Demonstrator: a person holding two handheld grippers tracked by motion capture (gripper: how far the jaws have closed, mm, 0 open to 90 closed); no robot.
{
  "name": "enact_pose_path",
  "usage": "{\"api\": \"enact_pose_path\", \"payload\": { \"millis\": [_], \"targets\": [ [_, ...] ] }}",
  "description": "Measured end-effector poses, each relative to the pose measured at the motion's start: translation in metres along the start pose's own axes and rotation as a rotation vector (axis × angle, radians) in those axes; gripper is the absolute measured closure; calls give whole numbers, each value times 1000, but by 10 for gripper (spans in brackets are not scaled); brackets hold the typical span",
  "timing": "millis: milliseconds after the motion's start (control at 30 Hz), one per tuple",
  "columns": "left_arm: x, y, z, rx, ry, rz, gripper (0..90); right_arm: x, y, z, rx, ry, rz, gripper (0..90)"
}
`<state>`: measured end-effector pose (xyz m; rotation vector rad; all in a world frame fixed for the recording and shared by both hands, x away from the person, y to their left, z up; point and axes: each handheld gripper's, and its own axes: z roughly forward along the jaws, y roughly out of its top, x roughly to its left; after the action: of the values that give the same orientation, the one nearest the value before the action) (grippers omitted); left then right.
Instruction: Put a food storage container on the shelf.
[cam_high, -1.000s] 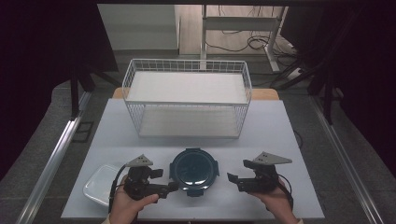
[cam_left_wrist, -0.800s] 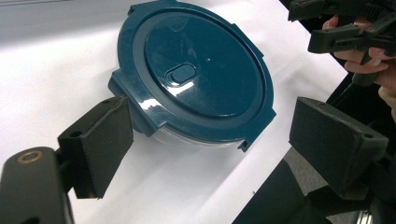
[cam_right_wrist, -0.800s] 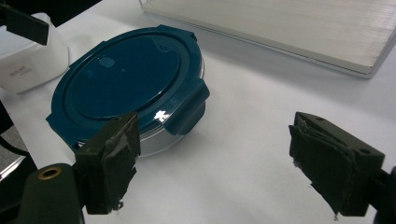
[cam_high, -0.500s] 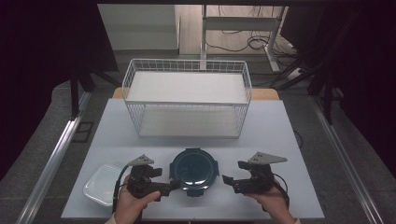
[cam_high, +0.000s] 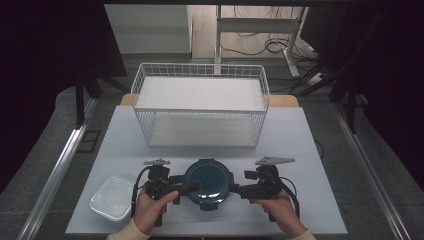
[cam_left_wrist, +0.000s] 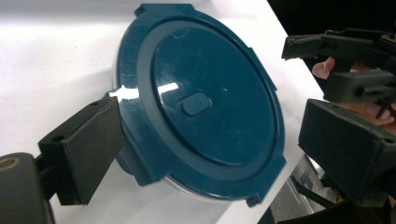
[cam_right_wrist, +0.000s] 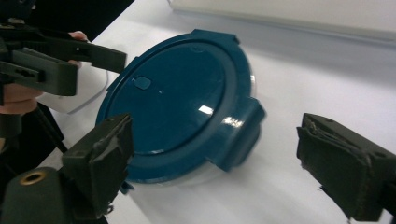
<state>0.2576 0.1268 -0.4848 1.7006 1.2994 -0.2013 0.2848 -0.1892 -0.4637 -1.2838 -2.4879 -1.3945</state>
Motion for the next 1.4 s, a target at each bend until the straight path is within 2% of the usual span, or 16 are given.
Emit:
{"api": "enact_pose_path", "payload": {
  "millis": [67,100,200,233,367,467,533,567,600,700,933,1033,1067,1133,1267,1400],
  "targets": [
    [3,1,1,-2,4,-10,79,-1,3,9,16,-2,36,69],
    [5,1,2,-1,2,-18,79,-1,3,9,16,-2,36,69],
    [12,4,4,9,3,-34,80,-6,2,14,18,9,88,66],
    [16,4,7,21,-3,-54,82,-11,0,17,24,18,123,67],
    [22,3,13,45,-8,-83,88,-14,-3,22,34,31,152,69],
    [23,0,18,68,-9,-76,110,-15,-6,32,58,54,170,65],
    [24,-1,22,79,-19,-87,109,-15,-6,36,67,61,180,64],
    [26,-1,24,85,-18,-96,109,-15,-6,36,67,61,180,64],
    [30,-2,25,91,-29,-122,110,-15,-6,40,68,69,203,62],
    [33,-2,26,91,-30,-133,118,-17,-6,42,72,83,228,64],
    [36,-3,27,102,-81,-164,187,-19,-9,49,89,111,292,81],
    [36,-4,27,103,-89,-163,218,-20,-11,51,99,134,342,115],
    [36,-4,26,101,-90,-166,231,-21,-12,53,106,146,365,192],
    [36,-4,25,95,-90,-173,239,-20,-13,54,115,155,378,189],
    [35,-6,22,89,-79,-176,266,-18,-12,51,120,136,386,236],
    [33,-8,21,74,-70,-196,275,-18,-12,49,116,131,431,269]
  ]
}}
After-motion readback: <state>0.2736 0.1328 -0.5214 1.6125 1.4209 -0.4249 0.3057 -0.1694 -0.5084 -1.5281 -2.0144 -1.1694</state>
